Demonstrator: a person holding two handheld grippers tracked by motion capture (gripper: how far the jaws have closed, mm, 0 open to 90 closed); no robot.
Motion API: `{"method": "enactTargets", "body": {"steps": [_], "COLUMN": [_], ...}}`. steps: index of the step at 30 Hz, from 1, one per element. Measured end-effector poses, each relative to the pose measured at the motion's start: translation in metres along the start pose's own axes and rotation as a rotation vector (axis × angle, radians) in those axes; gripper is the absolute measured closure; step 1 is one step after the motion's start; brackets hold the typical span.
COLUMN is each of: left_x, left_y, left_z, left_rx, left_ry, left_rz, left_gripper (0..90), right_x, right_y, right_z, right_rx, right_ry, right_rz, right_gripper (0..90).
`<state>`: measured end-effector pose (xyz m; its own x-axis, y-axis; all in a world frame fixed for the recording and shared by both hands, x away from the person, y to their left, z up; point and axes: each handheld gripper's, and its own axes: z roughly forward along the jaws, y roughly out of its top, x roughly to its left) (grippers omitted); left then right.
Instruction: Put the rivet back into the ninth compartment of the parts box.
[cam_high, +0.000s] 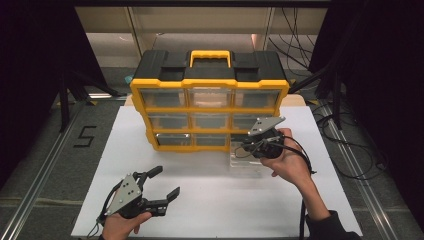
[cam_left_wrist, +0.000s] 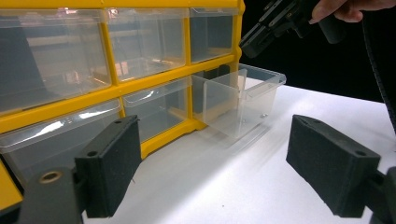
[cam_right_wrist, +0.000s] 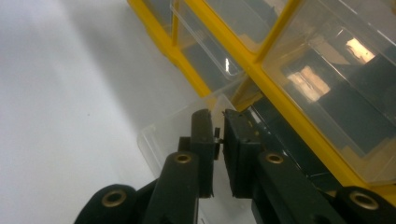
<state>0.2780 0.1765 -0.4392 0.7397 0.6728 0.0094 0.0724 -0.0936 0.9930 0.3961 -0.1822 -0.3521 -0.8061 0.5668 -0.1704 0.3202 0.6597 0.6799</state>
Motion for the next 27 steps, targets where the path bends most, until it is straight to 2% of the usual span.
{"method": "enactTargets", "body": {"steps": [6,13,15,18,22,27], "left_x": [0.000,0.000,0.000,0.000,0.000,0.000], "left_y": [0.000,0.000,0.000,0.000,0.000,0.000], "left_z": [0.000,0.000,0.000,0.000,0.000,0.000], "left_rx": [0.001,0.001,0.001,0.002,0.001,0.001], "left_ry": [-0.001,0.000,0.000,0.000,0.000,0.000], "left_rz": [-0.002,-0.002,-0.001,-0.001,-0.001,-0.001], "left_gripper": [17.3,17.3,17.3,17.4,17.3,17.3], "right_x": [-0.003,-0.007,-0.006,-0.008,-0.008,-0.007], "right_y": [-0.004,-0.008,-0.010,-0.011,-0.014,-0.013], "right_z": [0.001,0.006,0.008,0.011,0.015,0.015], "right_rx": [0.019,0.051,0.049,0.051,0.071,0.038], "right_ry": [-0.011,0.006,-0.010,-0.001,0.005,0.004], "right_rz": [0.016,0.020,0.033,0.025,0.046,0.070], "right_gripper": [83.1,83.1,83.1,83.0,82.3,64.3]}}
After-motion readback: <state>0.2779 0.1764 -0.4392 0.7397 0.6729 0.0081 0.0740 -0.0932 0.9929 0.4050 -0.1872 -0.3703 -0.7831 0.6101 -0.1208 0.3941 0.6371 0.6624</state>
